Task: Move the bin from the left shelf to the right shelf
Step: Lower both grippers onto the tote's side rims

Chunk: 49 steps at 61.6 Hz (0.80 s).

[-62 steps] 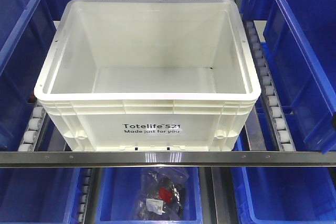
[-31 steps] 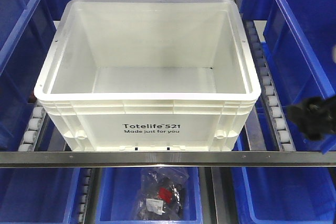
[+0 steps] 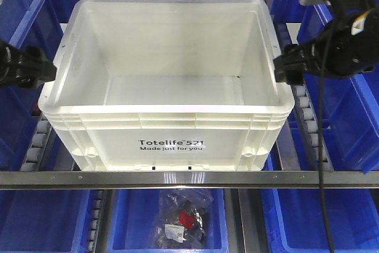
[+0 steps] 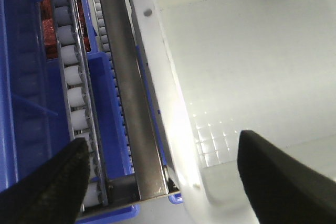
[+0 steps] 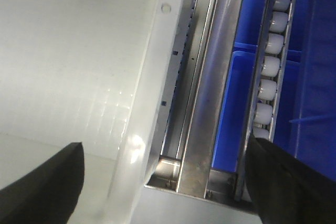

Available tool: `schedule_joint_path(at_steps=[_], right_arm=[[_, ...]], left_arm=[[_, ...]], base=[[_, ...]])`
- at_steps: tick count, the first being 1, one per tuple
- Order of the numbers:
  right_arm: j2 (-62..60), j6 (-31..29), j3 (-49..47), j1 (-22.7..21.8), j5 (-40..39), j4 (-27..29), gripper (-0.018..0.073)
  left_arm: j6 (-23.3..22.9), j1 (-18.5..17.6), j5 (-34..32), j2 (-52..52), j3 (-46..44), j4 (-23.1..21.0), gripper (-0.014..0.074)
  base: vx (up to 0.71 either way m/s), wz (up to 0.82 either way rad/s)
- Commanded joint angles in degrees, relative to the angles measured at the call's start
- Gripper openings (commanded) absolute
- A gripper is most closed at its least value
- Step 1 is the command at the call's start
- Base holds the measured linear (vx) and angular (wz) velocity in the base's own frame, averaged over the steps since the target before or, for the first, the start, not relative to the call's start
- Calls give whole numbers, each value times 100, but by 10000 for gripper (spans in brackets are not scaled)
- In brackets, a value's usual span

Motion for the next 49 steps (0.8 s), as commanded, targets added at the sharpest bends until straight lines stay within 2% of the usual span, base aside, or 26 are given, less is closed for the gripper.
schedule_joint_path(at_steps=[1,13,29,33,42,49], right_arm=[[155,193,-435,-2,-118,-5,592],[879,385,-1013,4,183,-99,592],[1576,875,-1694,4,506,-595,592],[1721,880,-1852,4,506,-595,592],[1935,903,-2093,4,497,-575,592],[2054,914,-2189,4,466,-549,592]], left_arm=[[-130,-39,-345,187,-389,-57,558],[-492,-39,-302,880,-842,19,558],[-664,-167,-167,1744,-1504,107,556],[-835,-261,-112,1950,-1677,300,556],[-1587,-379,-39,2267,-1980,1068,556],[-1660,-379,-39,2359,-2059,1152,556]], base=[[0,0],[0,0],[0,0],[0,0],[0,0],[0,0]])
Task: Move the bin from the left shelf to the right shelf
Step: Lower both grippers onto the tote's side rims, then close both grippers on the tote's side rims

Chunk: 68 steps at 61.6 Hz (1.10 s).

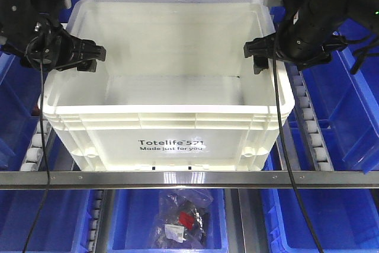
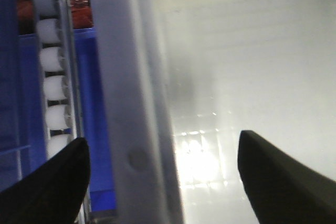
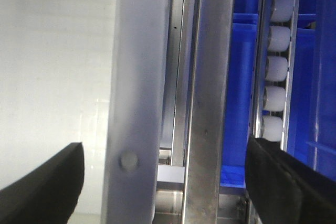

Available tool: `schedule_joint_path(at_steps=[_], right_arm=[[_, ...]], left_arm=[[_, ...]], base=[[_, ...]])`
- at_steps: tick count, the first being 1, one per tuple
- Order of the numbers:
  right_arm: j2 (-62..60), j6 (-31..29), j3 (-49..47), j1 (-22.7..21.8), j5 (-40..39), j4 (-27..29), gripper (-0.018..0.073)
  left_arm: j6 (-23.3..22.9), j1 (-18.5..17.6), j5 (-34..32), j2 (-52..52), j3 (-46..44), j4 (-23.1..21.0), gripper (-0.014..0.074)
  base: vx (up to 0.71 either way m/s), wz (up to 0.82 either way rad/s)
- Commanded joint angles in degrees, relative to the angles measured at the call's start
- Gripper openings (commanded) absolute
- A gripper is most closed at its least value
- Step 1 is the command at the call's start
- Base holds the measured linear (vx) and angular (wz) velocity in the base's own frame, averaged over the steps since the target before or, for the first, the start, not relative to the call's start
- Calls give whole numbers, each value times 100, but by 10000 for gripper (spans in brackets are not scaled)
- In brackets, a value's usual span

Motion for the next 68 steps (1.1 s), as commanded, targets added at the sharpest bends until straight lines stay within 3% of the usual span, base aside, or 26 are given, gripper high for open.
schedule_joint_path(at_steps=[1,23,43,51,52,68], right_arm=[[-172,0,-240,4,-199,-77,592],[-60,0,-268,4,-233,8,571],[-60,-25,-268,4,-202,105,435],[-60,-42,-268,4,-203,156,372],[-60,-42,-268,4,-203,156,321],[-60,-105,-268,4,-145,156,218]], left_arm=[[-183,-34,-208,-204,-240,180,556],[-183,-28,-126,-197,-240,143,556],[-183,-28,-126,-197,-240,84,546],[-183,-28,-126,-197,-240,84,495],[-183,-28,-126,-197,-240,84,439],[-183,-28,-126,-197,-240,84,308]], base=[[0,0],[0,0],[0,0],[0,0],[0,0],[0,0]])
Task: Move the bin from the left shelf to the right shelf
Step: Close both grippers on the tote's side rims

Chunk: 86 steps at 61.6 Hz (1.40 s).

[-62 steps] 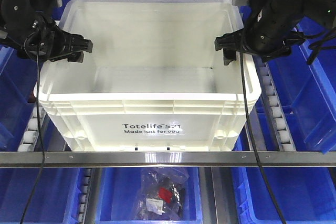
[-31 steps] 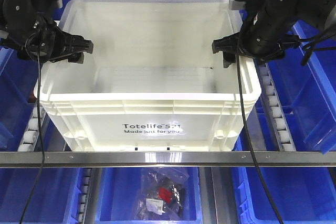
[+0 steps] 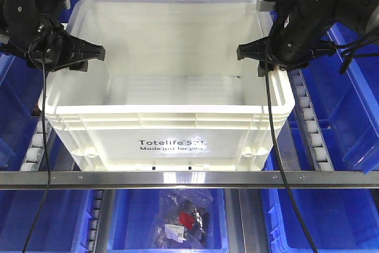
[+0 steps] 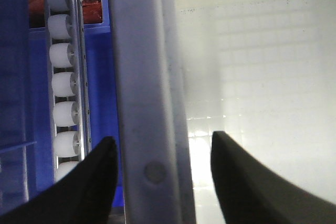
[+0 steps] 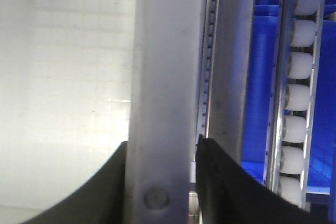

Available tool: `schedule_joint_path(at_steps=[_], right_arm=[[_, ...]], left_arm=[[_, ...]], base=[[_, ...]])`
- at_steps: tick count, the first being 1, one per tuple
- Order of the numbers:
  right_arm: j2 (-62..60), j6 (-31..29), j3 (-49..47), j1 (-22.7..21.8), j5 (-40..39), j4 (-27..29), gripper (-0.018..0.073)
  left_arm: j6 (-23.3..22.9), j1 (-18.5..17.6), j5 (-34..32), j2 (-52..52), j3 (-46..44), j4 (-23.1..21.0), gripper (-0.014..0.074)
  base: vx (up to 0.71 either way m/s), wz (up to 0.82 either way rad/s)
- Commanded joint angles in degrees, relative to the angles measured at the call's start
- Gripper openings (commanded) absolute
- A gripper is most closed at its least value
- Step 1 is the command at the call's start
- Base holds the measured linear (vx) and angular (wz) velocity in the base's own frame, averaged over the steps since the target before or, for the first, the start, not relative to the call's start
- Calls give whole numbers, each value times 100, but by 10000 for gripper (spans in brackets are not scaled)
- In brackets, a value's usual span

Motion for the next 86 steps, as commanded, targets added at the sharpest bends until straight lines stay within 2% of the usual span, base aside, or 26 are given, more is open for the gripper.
schedule_joint_path(at_steps=[1,16,31,58,86], right_arm=[[-287,-85,-179,4,-144,-109,214],[-287,-85,-179,4,-142,-109,174],[-287,-85,-179,4,-171,-109,153],[-287,-104,-179,4,-203,-116,148],[-343,-104,-179,4,-203,-111,22]], left_arm=[[-54,-28,-219,-265,-179,7,302],[-54,-28,-219,-265,-179,7,206],[-54,-28,-219,-265,-179,7,159],[-54,-28,-179,-265,-179,7,146],[-41,-28,-151,-443,-189,7,146]], base=[[0,0],[0,0],[0,0],[0,0],[0,0]])
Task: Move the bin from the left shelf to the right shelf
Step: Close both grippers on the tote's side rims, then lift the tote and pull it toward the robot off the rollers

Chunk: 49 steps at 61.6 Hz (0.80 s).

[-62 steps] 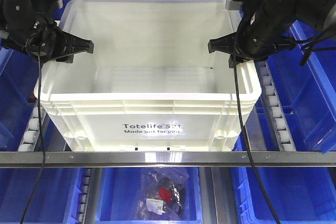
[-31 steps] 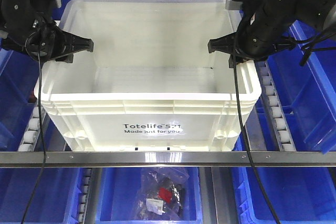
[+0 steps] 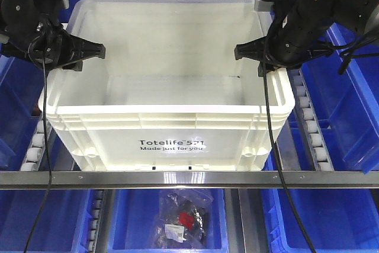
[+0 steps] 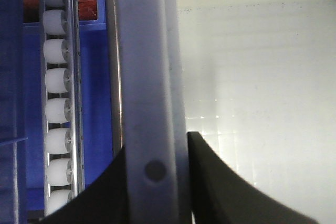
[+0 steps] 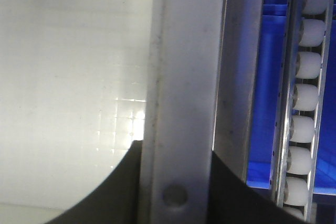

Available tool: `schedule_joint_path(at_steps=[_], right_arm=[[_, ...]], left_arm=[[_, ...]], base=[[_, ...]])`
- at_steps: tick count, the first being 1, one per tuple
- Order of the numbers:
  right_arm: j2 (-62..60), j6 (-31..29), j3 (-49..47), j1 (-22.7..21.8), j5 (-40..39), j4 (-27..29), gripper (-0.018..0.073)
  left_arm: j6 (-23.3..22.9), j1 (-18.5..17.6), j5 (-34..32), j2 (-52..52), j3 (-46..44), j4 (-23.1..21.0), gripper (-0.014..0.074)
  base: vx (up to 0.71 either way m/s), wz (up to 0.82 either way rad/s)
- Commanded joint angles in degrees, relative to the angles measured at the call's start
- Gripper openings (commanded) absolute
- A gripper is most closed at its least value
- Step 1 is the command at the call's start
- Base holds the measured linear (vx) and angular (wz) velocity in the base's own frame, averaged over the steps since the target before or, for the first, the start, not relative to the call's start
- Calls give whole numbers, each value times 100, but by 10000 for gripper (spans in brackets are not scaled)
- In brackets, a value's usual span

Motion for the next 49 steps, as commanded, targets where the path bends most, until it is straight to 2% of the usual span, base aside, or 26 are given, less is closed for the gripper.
schedule_joint_path(at_steps=[1,12,28,49], right_arm=[[-340,-84,-179,-21,-185,-163,22],[-496,-84,-179,-21,-251,-180,22],[-670,-84,-179,-21,-289,-180,22],[-843,-84,-179,-21,-357,-159,22]], left_arm=[[41,-28,-150,-428,-188,138,146],[41,-28,-154,-460,-190,138,121],[41,-28,-103,-462,-201,124,-7],[41,-28,-69,-931,-327,81,-7]], base=[[0,0],[0,0],[0,0],[0,0]])
